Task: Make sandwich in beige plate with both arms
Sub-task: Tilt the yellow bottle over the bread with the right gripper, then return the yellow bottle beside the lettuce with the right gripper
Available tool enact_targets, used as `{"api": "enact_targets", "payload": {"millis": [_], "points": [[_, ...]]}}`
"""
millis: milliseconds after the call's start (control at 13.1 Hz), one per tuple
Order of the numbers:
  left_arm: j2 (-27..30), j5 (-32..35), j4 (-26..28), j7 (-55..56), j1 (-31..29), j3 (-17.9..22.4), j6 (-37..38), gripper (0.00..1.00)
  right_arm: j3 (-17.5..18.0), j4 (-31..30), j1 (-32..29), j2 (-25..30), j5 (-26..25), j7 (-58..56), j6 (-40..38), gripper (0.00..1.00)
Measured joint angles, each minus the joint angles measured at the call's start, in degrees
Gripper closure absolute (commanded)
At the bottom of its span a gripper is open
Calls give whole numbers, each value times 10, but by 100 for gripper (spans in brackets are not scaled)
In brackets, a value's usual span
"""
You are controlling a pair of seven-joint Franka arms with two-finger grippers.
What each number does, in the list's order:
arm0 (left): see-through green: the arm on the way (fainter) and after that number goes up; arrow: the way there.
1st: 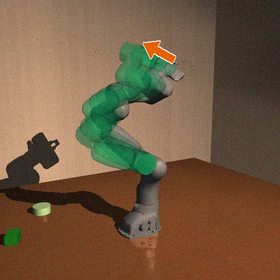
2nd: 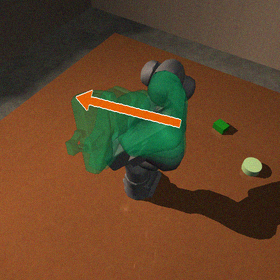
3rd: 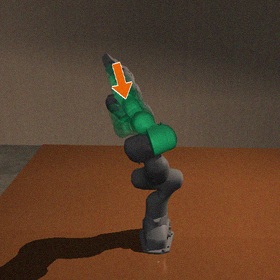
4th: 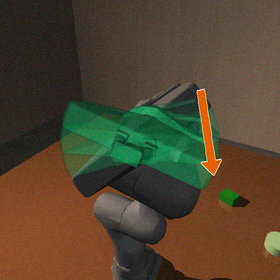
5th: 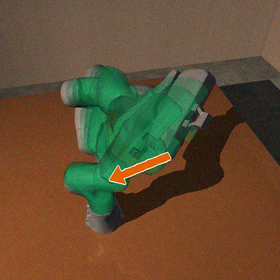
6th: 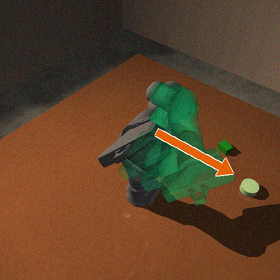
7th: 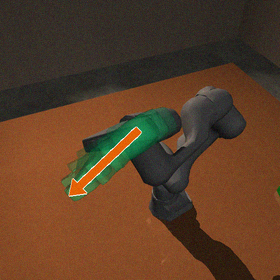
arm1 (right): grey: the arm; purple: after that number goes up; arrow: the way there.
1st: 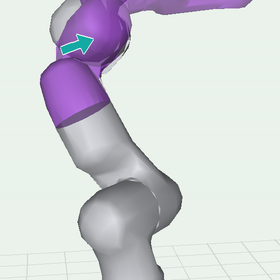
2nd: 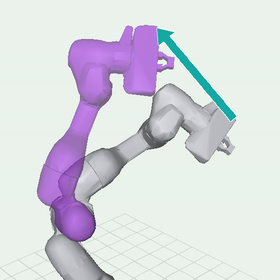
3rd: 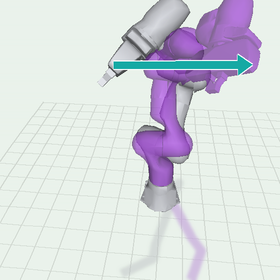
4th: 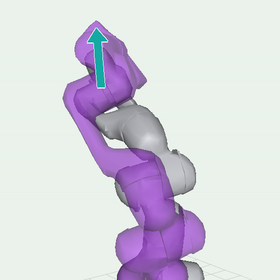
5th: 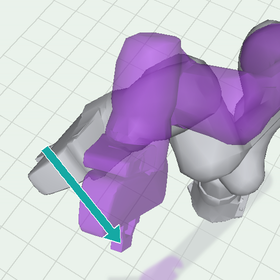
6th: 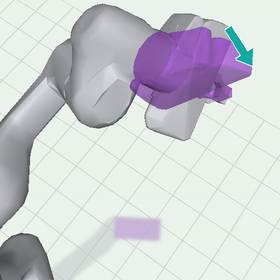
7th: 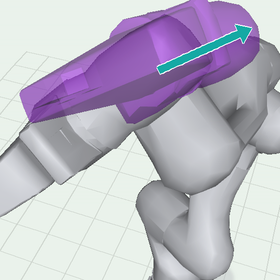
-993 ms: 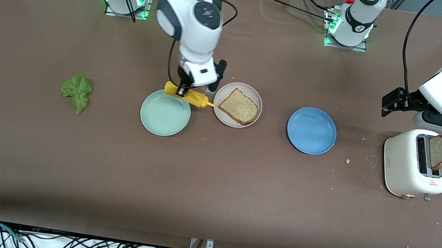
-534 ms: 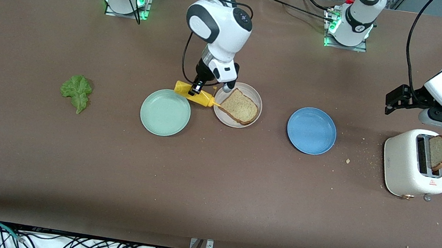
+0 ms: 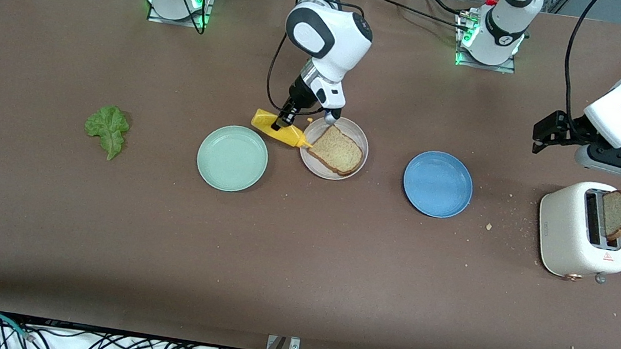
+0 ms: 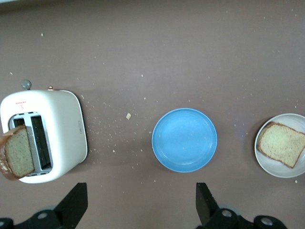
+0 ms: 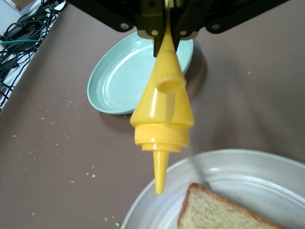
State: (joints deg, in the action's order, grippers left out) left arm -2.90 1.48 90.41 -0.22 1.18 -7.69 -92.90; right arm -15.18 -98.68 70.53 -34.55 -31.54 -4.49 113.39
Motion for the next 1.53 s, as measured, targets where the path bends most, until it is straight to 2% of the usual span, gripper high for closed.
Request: {"api": "enact_targets", "payload": {"millis": [229,458,611,840,1069,1374,1527], "points": [[0,0,-6,0,1,0,12,0,0,38,9,-36,-1,13,-26,100],[0,0,-8,0,7,0,20,0,-11,63,8,-44,0,10,-32,100],[0,0,-8,0,12,-1,20,0,-31,90,-5,-38,30,-41,-34,100],[0,0,-8,0,17,-2,21,0,-79,116,-42,10,130,-181,-38,100],[0,0,-11,0,16,0,21,0,-164,109,-63,69,263,-340,-47,100],[0,0,-16,0,14,2,21,0,-311,77,-88,98,504,-588,-67,100],[0,0,-16,0,14,2,21,0,-364,55,-115,98,624,-695,-99,100]]}}
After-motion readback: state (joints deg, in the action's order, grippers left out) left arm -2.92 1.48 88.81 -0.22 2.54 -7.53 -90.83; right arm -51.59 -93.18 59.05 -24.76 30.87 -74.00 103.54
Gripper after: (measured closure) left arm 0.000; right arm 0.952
